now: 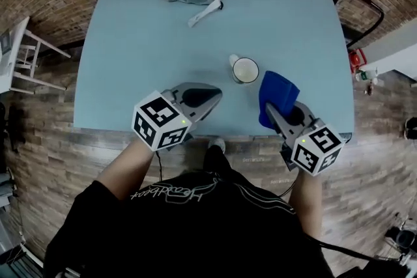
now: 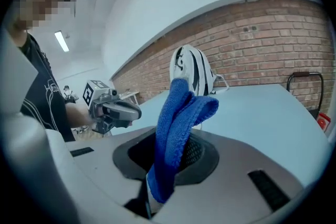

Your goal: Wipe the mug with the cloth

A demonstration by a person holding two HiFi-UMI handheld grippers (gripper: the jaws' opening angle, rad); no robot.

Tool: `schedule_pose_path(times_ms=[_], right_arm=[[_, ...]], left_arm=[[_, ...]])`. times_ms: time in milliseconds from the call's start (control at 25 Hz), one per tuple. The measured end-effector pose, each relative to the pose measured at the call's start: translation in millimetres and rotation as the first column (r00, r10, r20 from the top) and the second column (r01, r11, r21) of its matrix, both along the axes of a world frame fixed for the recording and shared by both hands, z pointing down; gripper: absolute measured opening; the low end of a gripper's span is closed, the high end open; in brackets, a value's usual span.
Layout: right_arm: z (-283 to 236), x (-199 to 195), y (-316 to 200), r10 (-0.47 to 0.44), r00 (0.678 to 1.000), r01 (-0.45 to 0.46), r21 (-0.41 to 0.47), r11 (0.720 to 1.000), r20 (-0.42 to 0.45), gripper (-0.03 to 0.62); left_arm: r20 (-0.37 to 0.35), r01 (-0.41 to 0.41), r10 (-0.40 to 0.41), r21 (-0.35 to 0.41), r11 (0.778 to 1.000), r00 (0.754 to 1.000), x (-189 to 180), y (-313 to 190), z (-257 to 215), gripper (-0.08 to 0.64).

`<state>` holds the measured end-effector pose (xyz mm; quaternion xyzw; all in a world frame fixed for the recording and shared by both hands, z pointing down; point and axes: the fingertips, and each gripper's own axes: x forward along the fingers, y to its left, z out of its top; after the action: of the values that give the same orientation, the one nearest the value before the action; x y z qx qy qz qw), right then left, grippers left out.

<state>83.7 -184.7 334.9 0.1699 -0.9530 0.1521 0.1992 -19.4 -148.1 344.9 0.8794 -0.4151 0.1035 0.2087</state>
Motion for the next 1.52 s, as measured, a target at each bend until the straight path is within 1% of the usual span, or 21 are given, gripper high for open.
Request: schedule_pose_path(times_ms=[120, 280, 480, 680, 960, 1120, 1240, 1400, 1520], right_arm=[[-24, -5, 50, 0.013, 0.999, -0.014, 0.037, 0.999, 0.036, 0.061], [-50, -3, 109, 0.027, 0.995, -0.031, 0.039, 0.999, 0.1, 0.061], [-69, 7, 154, 0.041, 0.987, -0.046, 0.03, 0.998, 0.153, 0.061], [-78, 16, 168, 0.049, 0.985, -0.058, 0.048, 0.997, 0.167, 0.061], [-75, 18, 179, 0.056, 0.984, -0.063, 0.032, 0.998, 0.17, 0.061], [-77, 18, 185, 0.056, 0.983, -0.064, 0.038, 0.997, 0.173, 0.061], [-79, 20, 189, 0.06, 0.982, -0.068, 0.041, 0.997, 0.18, 0.061], [-79, 21, 198, 0.059, 0.98, -0.067, 0.034, 0.997, 0.19, 0.061], [-78, 21, 198, 0.058, 0.98, -0.065, 0.031, 0.997, 0.19, 0.061]], left_arm=[[-0.029, -0.013, 0.014, 0.027, 1.0, 0.999, 11, 40, -29, 0.008], [-0.067, -0.012, 0.015, 0.052, 0.999, 0.998, 19, 91, -61, 0.008], [-0.105, -0.012, 0.021, 0.087, 0.996, 0.994, 31, 128, -83, 0.008], [-0.091, -0.034, 0.045, 0.124, 0.992, 0.995, 47, 144, -96, 0.008], [-0.099, -0.029, 0.041, 0.123, 0.992, 0.994, 53, 153, -99, 0.008], [-0.076, -0.027, 0.037, 0.122, 0.992, 0.996, 53, 158, -99, 0.008], [-0.082, -0.026, 0.036, 0.129, 0.991, 0.996, 55, 163, -101, 0.008], [-0.074, -0.026, 0.036, 0.133, 0.991, 0.997, 57, 172, -100, 0.008], [-0.085, -0.023, 0.035, 0.133, 0.991, 0.996, 58, 171, -102, 0.008]])
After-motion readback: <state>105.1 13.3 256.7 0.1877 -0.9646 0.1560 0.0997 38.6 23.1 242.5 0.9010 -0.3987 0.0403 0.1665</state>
